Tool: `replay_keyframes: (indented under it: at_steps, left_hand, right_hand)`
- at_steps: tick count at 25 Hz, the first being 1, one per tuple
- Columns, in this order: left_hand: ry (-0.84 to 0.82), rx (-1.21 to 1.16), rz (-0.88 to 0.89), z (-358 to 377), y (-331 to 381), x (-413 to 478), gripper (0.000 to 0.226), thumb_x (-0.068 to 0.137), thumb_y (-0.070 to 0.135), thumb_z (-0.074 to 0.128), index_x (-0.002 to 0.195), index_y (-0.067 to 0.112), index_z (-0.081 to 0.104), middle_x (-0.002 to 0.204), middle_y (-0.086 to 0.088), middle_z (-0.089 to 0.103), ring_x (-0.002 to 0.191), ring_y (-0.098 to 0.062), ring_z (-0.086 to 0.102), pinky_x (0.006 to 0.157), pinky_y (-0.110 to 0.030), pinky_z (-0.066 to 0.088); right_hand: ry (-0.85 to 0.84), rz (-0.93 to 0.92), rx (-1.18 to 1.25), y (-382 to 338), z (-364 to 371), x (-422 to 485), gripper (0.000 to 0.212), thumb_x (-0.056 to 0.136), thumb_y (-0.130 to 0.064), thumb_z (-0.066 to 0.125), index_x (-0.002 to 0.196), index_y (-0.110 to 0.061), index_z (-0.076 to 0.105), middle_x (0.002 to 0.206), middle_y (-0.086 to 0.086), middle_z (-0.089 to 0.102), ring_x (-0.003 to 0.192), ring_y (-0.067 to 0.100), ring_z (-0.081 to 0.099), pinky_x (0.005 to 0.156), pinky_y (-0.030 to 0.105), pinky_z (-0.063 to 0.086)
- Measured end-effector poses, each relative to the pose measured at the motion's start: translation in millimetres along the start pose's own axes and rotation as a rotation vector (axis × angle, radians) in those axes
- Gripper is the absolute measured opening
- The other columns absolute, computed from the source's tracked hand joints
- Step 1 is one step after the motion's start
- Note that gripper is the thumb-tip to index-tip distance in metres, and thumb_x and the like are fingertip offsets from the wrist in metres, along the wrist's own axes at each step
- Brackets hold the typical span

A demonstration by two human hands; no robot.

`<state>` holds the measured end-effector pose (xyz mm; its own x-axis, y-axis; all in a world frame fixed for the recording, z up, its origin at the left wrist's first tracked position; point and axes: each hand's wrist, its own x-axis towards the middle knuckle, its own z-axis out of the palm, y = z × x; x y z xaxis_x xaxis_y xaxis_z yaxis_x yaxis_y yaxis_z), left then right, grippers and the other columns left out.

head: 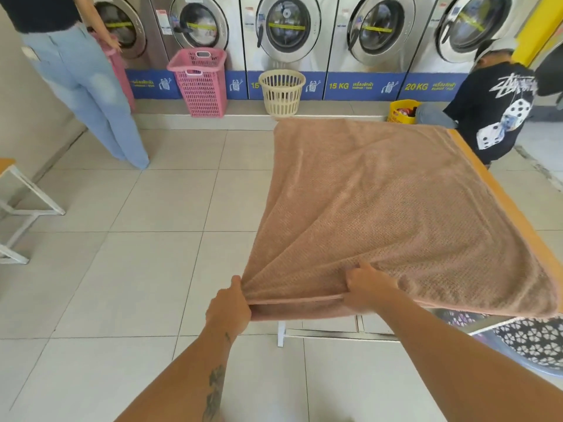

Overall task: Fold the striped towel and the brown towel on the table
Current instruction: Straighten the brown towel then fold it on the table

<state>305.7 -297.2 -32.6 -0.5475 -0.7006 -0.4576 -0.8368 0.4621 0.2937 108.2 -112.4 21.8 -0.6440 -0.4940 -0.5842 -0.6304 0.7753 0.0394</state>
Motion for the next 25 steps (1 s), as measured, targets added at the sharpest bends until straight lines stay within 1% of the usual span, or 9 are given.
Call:
replay_keyframes:
  at_steps: [3,4,7,9,11,15,19,22,25]
  left_hand:
    - [-0.607,-0.254,-0.02,-13.6,-8.8,11.6,0.101,0.075,0.053,0.065,0.154,0.039,0.003,0.129,-0.006,0.059,0.107,-0.027,0.063,0.089,-0.041,0.055]
    - [-0.68,-0.266,0.01,-25.4,-13.5,18.4,0.11,0.071,0.055,0.068,0.154,0.042,-0.002,0.137,-0.005,0.056,0.112,-0.024,0.061,0.092,-0.04,0.053]
    - [-0.468,-0.23,0.158,-65.4,-27.5,50.1,0.087,0.08,0.044,0.067,0.154,0.033,0.021,0.139,-0.006,0.055,0.121,-0.023,0.057,0.103,-0.041,0.047]
    - [-0.391,-0.245,0.218,-90.6,-26.5,68.3,0.064,0.087,0.04,0.062,0.145,0.031,0.039,0.135,-0.004,0.057,0.118,-0.021,0.057,0.103,-0.037,0.045]
    - [-0.362,-0.272,0.268,-111.8,-17.8,83.7,0.048,0.09,0.037,0.059,0.137,0.033,0.048,0.13,-0.003,0.059,0.116,-0.021,0.057,0.101,-0.036,0.046]
    - [-0.317,-0.312,0.367,-128.6,7.9,114.6,0.034,0.094,0.027,0.052,0.128,0.03,0.057,0.122,-0.005,0.063,0.105,-0.019,0.06,0.08,-0.028,0.047]
    - [-0.263,-0.28,0.412,-131.7,41.1,151.0,0.039,0.092,0.011,0.041,0.122,0.027,0.06,0.122,-0.004,0.063,0.09,-0.011,0.064,0.061,-0.022,0.045]
    - [-0.246,-0.232,0.432,-142.6,60.8,184.9,0.037,0.094,0.008,0.04,0.117,0.029,0.06,0.12,-0.002,0.063,0.089,-0.012,0.067,0.065,-0.023,0.051]
    - [-0.223,-0.198,0.445,-162.8,75.0,225.8,0.033,0.095,0.008,0.04,0.108,0.032,0.06,0.112,-0.002,0.065,0.092,-0.016,0.067,0.069,-0.027,0.054]
  right_hand:
    - [-0.071,0.153,-0.018,-24.7,-12.0,0.3,0.049,0.083,-0.031,0.051,0.128,-0.012,0.05,0.125,0.008,0.053,0.112,0.032,0.057,0.098,0.051,0.046]
    - [-0.042,0.194,0.003,-36.1,-18.0,1.8,0.048,0.084,-0.028,0.051,0.128,-0.01,0.052,0.12,0.007,0.059,0.109,0.03,0.059,0.098,0.05,0.047]
    - [0.093,0.176,0.139,-79.9,-33.8,4.2,0.049,0.084,-0.017,0.052,0.133,-0.012,0.048,0.115,0.007,0.063,0.1,0.026,0.062,0.09,0.044,0.053]
    - [0.109,0.116,0.301,-104.4,-39.2,7.0,0.06,0.085,-0.01,0.05,0.144,-0.015,0.04,0.129,0.01,0.059,0.101,0.024,0.06,0.081,0.035,0.055]
    - [0.131,0.054,0.44,-120.4,-45.5,12.6,0.057,0.089,-0.007,0.047,0.145,-0.014,0.041,0.135,0.01,0.056,0.09,0.017,0.06,0.063,0.022,0.048]
    - [0.204,0.062,0.707,-137.8,-54.2,36.9,0.046,0.093,-0.008,0.047,0.139,-0.013,0.046,0.1,0.004,0.062,0.06,0.009,0.05,0.046,0.02,0.039]
    - [0.241,0.121,0.747,-146.6,-63.7,76.8,0.035,0.093,-0.017,0.049,0.127,-0.012,0.051,0.093,0.002,0.061,0.068,0.015,0.055,0.05,0.027,0.044]
    - [0.303,0.209,0.733,-155.3,-84.2,115.5,0.023,0.092,-0.025,0.048,0.11,-0.012,0.053,0.095,0.002,0.061,0.078,0.021,0.056,0.055,0.03,0.042]
    - [0.314,0.284,0.738,-164.0,-103.3,150.3,0.028,0.091,-0.025,0.053,0.113,-0.014,0.039,0.097,0.005,0.057,0.083,0.026,0.053,0.066,0.035,0.042]
